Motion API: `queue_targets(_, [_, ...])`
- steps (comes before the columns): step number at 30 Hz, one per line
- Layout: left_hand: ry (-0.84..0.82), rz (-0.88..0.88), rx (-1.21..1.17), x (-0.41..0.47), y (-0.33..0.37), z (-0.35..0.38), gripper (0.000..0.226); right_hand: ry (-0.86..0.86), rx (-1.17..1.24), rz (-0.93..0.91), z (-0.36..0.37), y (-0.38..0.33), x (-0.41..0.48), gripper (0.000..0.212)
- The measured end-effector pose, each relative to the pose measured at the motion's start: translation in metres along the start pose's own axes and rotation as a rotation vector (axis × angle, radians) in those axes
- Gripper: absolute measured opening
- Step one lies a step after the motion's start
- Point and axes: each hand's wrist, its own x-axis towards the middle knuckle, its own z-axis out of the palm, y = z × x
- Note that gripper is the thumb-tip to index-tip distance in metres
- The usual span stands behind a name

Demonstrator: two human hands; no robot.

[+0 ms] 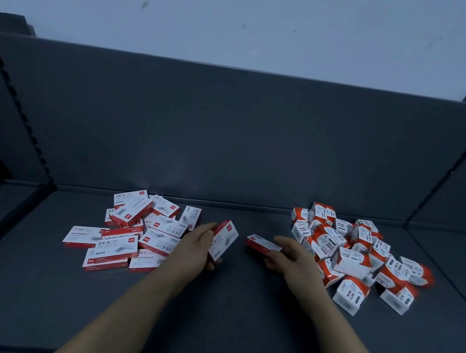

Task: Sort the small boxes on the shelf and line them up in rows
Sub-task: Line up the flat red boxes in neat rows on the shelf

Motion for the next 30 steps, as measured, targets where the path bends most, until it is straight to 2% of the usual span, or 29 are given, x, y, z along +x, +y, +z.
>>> queue_targets(1, [0.017, -0.074, -0.133, -0.001, 0.001, 0.000, 0.028, -0.010, 0.017, -0.009, 0.001, -0.001, 0.000, 0.025])
queue_targets(3, [0.060, -0.148, -0.254, -0.001, 0.000, 0.001, 0.032, -0.032, 0.009, -0.032, 0.004, -0.003, 0.002, 0.021])
queue_targets(5, [0.086, -0.136, -0.231, 0.000, -0.001, 0.001, 0.034, -0.038, -0.016, -0.047, 0.005, -0.002, 0.004, 0.020])
queue_targets(9, [0.073, -0.097, -0.289, 0.003, -0.005, -0.001, 0.022, -0.024, 0.045, -0.014, 0.006, -0.002, 0.008, 0.014])
queue_targets(12, [0.062, -0.071, -0.179, 0.005, -0.007, -0.003, 0.029, -0.039, 0.164, 0.080, 0.005, -0.004, 0.012, 0.018])
queue_targets(15, [0.138, 0.042, 0.188, 0.002, -0.009, -0.008, 0.040, -0.081, 0.182, 0.119, 0.001, -0.007, 0.012, 0.031])
queue_targets(17, [0.190, 0.110, 0.341, -0.001, -0.011, -0.010, 0.042, -0.123, 0.165, 0.120, 0.001, -0.011, 0.011, 0.032])
queue_targets(22, [0.292, 0.170, 0.384, -0.001, -0.023, -0.007, 0.037, -0.174, 0.122, 0.139, 0.001, -0.018, 0.009, 0.020])
queue_targets(25, [0.293, 0.175, 0.377, -0.001, -0.025, -0.007, 0.027, -0.221, 0.059, 0.125, 0.002, -0.018, 0.007, 0.018])
queue_targets(30, [0.255, 0.240, 0.389, -0.004, -0.029, -0.012, 0.026, -0.303, -0.008, 0.112, 0.007, -0.018, 0.004, 0.015])
